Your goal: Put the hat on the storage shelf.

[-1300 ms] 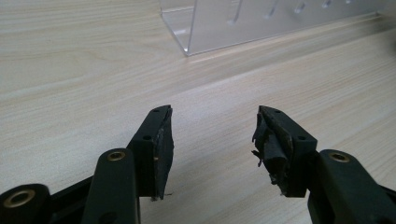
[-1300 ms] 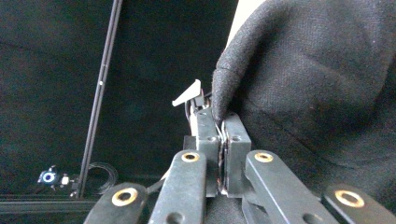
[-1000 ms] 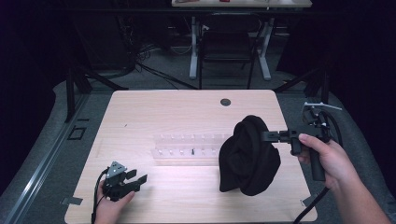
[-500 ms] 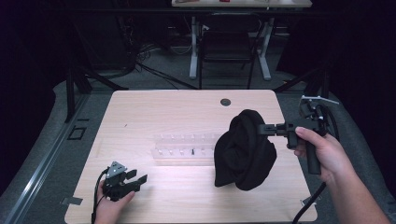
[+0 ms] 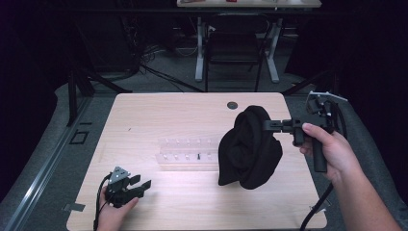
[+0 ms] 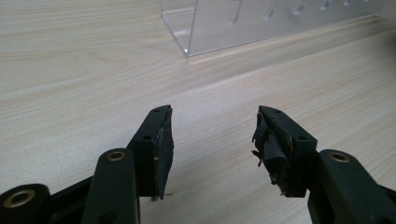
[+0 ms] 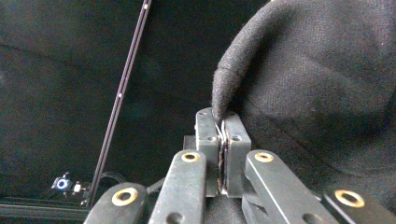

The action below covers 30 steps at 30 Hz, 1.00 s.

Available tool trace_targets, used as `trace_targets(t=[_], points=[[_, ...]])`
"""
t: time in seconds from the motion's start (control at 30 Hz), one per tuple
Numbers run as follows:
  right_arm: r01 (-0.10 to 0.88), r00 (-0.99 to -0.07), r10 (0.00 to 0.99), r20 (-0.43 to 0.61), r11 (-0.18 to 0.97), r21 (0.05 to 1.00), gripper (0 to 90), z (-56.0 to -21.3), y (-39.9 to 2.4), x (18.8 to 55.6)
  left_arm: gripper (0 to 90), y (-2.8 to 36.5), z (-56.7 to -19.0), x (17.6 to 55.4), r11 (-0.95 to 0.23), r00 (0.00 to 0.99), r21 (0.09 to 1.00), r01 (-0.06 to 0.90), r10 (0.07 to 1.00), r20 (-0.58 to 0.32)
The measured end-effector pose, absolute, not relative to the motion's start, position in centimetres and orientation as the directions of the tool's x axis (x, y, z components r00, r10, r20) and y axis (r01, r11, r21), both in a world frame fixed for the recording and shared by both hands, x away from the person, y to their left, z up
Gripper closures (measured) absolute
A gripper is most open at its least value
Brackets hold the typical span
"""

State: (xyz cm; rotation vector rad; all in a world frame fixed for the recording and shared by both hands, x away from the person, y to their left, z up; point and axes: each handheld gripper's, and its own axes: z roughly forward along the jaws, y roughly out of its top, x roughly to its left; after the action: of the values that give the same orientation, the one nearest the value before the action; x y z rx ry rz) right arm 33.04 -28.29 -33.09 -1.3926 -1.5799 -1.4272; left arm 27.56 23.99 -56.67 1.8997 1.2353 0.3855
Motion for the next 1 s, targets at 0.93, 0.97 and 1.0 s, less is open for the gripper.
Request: trace_targets(t=[0.93, 0.97, 1.0], points=[[0.935, -0.282, 0.298, 0.912, -0.128, 0.331, 88.4, -32.4, -25.3, 36.7, 46.5, 24.0, -56.5, 27.5, -0.19, 0.477, 0.767, 0.613, 0.863, -0.167], [0.936, -0.283, 0.294, 0.913, -0.123, 0.33, 88.4, -32.4, -25.0, 36.9, 46.5, 24.0, -56.5, 27.5, -0.188, 0.477, 0.769, 0.611, 0.863, -0.168], [0.936, -0.283, 0.294, 0.913, -0.123, 0.33, 88.4, -32.4, -25.0, 36.9, 46.5, 24.0, -56.5, 27.5, -0.188, 0.477, 0.769, 0.611, 0.863, -0.168]])
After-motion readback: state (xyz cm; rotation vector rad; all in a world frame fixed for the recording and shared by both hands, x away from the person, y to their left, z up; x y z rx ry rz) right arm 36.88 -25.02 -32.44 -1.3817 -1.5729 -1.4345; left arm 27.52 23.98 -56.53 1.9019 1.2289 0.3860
